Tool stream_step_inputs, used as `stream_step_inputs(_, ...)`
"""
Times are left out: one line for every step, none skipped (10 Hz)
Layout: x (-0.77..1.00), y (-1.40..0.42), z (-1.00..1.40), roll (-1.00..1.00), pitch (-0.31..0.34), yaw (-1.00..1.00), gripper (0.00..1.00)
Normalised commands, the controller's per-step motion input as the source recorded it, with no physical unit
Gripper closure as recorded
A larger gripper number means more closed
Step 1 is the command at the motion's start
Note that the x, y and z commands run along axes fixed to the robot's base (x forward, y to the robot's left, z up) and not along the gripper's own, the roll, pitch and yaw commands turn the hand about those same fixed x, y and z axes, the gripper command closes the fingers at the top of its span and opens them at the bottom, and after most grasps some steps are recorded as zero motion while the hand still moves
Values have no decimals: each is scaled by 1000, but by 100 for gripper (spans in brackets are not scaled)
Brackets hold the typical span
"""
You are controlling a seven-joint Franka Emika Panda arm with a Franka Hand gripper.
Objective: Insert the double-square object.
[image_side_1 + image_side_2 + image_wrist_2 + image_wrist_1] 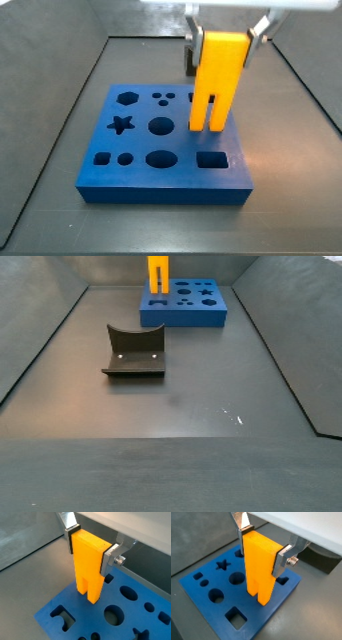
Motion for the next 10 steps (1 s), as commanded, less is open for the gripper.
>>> stream_step_inputs(214,0,-189,0,11,-94,100)
stream_step_inputs(91,0,-214,0,0,-74,100)
stream_step_inputs(0,0,-274,0,0,-51,100)
stream_step_inputs(0,0,-463,41,-27,-80,100)
stream_step_inputs(0,0,-577,87,-27,-111,100)
stream_step_inputs(0,0,-614,101,0,-129,100)
stream_step_inputs(0,0,-657,89,0,-140,100)
stream_step_inputs(0,0,-726,71,0,-154,100)
stream_step_inputs(0,0,-694,63,0,-151,100)
stream_step_inputs(0,0,-483,40,0,-143,100)
